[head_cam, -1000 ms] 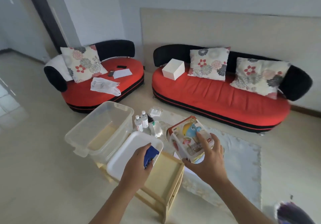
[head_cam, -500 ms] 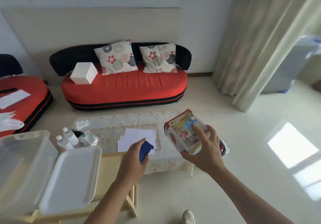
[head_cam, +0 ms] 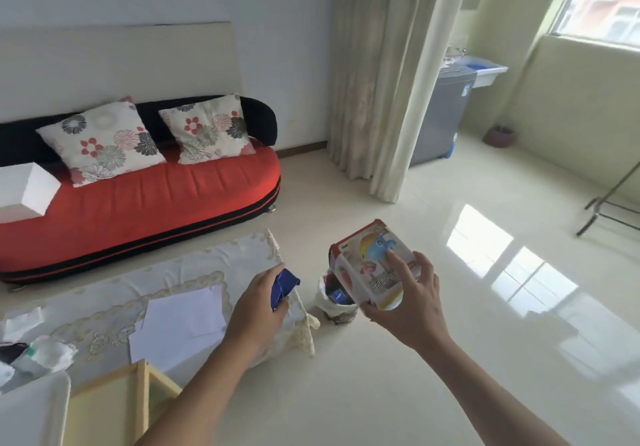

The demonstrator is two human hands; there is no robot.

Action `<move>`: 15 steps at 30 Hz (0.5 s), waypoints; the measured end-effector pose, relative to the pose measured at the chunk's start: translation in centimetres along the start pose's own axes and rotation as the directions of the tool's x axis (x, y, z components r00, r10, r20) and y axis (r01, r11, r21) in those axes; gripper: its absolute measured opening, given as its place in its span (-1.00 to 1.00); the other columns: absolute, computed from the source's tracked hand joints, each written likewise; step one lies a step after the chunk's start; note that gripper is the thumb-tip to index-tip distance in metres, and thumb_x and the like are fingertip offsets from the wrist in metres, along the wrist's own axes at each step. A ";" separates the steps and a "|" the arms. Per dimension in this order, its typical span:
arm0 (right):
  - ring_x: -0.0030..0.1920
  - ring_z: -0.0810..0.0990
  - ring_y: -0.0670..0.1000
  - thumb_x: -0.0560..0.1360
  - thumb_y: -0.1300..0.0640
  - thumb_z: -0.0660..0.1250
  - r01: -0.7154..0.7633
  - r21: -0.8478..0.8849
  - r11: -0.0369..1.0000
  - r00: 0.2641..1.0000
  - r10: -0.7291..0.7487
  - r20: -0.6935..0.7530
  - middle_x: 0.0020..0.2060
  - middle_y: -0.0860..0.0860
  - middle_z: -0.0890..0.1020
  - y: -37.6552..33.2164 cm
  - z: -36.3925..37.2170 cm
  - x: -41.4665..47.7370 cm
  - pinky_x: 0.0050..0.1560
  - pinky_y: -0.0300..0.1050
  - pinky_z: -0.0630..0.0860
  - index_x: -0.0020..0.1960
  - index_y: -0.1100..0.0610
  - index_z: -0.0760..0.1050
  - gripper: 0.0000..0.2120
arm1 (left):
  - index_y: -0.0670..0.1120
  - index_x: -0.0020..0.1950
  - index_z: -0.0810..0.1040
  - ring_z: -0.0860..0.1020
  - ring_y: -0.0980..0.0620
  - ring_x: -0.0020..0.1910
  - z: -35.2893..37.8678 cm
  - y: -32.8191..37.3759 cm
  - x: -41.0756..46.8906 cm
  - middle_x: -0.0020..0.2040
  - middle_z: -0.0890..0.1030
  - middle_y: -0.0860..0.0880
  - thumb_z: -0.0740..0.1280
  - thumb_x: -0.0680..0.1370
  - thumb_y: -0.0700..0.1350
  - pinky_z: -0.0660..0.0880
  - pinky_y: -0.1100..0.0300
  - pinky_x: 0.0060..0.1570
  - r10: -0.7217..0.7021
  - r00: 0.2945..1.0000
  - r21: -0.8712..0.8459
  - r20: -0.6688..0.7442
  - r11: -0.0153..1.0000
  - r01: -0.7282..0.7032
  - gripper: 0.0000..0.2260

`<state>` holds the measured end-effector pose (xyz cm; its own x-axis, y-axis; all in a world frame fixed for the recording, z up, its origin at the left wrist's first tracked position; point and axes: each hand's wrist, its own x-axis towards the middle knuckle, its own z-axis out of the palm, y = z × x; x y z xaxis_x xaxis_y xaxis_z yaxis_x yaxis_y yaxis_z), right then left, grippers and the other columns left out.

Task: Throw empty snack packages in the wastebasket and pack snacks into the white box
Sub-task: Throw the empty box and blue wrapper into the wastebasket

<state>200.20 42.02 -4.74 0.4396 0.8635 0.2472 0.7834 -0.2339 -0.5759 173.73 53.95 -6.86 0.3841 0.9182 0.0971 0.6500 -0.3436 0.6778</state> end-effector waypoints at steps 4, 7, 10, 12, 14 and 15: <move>0.41 0.19 0.15 0.19 -0.28 0.55 -0.053 -0.002 0.999 0.999 0.053 0.003 0.50 -0.03 0.07 5.8 -2.5 1.8 0.23 0.05 0.52 0.51 -0.22 0.24 -0.04 | 0.06 0.55 0.33 0.52 0.02 0.29 4.7 3.5 2.8 0.43 0.47 0.03 0.41 0.59 -0.14 0.53 0.20 0.18 0.018 0.999 0.004 0.031 1.000 -0.018 -0.45; 0.41 0.19 0.15 0.18 -0.29 0.52 -0.072 0.001 0.997 0.997 0.072 0.004 0.50 -0.03 0.08 10.3 -4.2 3.9 0.22 0.06 0.53 0.50 -0.22 0.24 -0.05 | 0.07 0.56 0.32 0.51 0.01 0.30 8.6 6.4 4.9 0.44 0.47 0.03 0.41 0.59 -0.14 0.55 0.11 0.23 0.019 0.998 0.016 0.059 1.000 -0.020 -0.44; 0.41 0.19 0.14 0.18 -0.30 0.52 -0.077 -0.001 0.997 0.997 0.077 0.022 0.50 -0.03 0.08 14.1 -5.7 6.2 0.22 0.07 0.54 0.50 -0.22 0.23 -0.05 | 0.06 0.56 0.33 0.51 0.00 0.31 12.1 9.3 6.9 0.44 0.47 0.02 0.42 0.59 -0.14 0.55 0.08 0.25 -0.009 0.998 0.019 0.060 1.000 0.008 -0.44; 0.42 0.19 0.14 0.19 -0.29 0.53 -0.068 -0.010 0.998 0.997 0.068 0.044 0.51 -0.03 0.08 16.4 -6.6 7.7 0.23 0.06 0.53 0.50 -0.23 0.22 -0.05 | 0.04 0.55 0.34 0.51 -0.01 0.31 14.2 11.1 8.0 0.43 0.48 0.02 0.42 0.59 -0.14 0.54 0.09 0.26 -0.030 0.998 0.015 0.056 0.999 0.029 -0.44; 0.42 0.20 0.15 0.19 -0.28 0.54 -0.058 -0.013 0.998 0.996 0.059 0.063 0.50 -0.02 0.09 18.4 -7.4 9.2 0.24 0.07 0.53 0.50 -0.22 0.22 -0.05 | 0.03 0.55 0.34 0.51 -0.01 0.31 16.1 12.5 9.0 0.42 0.48 0.01 0.42 0.59 -0.15 0.53 0.08 0.27 -0.042 0.998 0.009 0.055 0.999 0.042 -0.45; 0.41 0.20 0.16 0.19 -0.28 0.54 -0.057 -0.011 0.998 0.996 0.057 0.070 0.50 -0.02 0.09 19.3 -7.8 9.9 0.23 0.08 0.53 0.49 -0.22 0.23 -0.05 | 0.03 0.55 0.34 0.52 -0.01 0.30 16.9 13.1 9.4 0.42 0.48 0.02 0.41 0.59 -0.15 0.54 0.07 0.27 -0.052 0.997 0.010 0.053 0.999 0.051 -0.45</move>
<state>223.12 42.52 -7.31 0.4519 0.8778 0.1586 0.7619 -0.2874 -0.5804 196.97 54.70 -9.38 0.3845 0.9228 0.0229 0.6756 -0.2982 0.6743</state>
